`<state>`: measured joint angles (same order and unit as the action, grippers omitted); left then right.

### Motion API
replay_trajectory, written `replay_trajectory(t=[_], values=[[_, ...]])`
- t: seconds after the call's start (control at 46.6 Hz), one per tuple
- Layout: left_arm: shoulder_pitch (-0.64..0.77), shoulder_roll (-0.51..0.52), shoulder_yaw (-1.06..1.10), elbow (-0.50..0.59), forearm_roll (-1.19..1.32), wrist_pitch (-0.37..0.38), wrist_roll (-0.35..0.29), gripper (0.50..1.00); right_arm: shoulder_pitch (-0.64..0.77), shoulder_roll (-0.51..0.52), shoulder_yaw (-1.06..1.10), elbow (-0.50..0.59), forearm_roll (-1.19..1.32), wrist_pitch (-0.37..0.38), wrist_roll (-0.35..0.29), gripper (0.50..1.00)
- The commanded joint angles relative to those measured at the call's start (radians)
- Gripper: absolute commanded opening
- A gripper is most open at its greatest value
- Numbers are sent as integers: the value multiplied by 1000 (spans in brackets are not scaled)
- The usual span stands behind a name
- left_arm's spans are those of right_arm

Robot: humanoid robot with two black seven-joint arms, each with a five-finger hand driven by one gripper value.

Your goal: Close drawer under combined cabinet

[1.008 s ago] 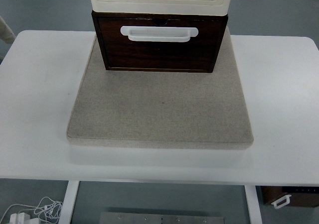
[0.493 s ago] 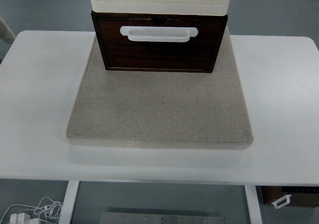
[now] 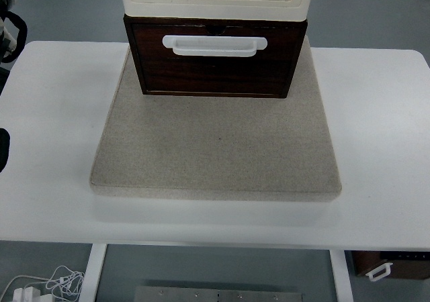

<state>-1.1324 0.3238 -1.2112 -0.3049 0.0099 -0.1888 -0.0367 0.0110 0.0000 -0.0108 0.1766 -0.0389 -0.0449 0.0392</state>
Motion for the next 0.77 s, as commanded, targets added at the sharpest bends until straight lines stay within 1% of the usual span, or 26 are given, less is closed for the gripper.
replay_trajectory(t=[0.0,0.172,0.257,0.343,0.75], values=[[19,-15,1,13,-24,-6,1,1000,0,0,0,1,-1,0,1,952],[43,-48,1,36,-30,-35,20,1000,0,0,2,1,-1,0,1,952],[57,-68,2,36,-28,-51,18,1000,0,0,6,1,1,0,1,952],[60,-92,12,36,-27,-51,14,1000,-3,0,8,0,1,0,1,952],[60,-127,36,35,-30,-51,1,1000,-14,0,9,0,2,0,1,952]])
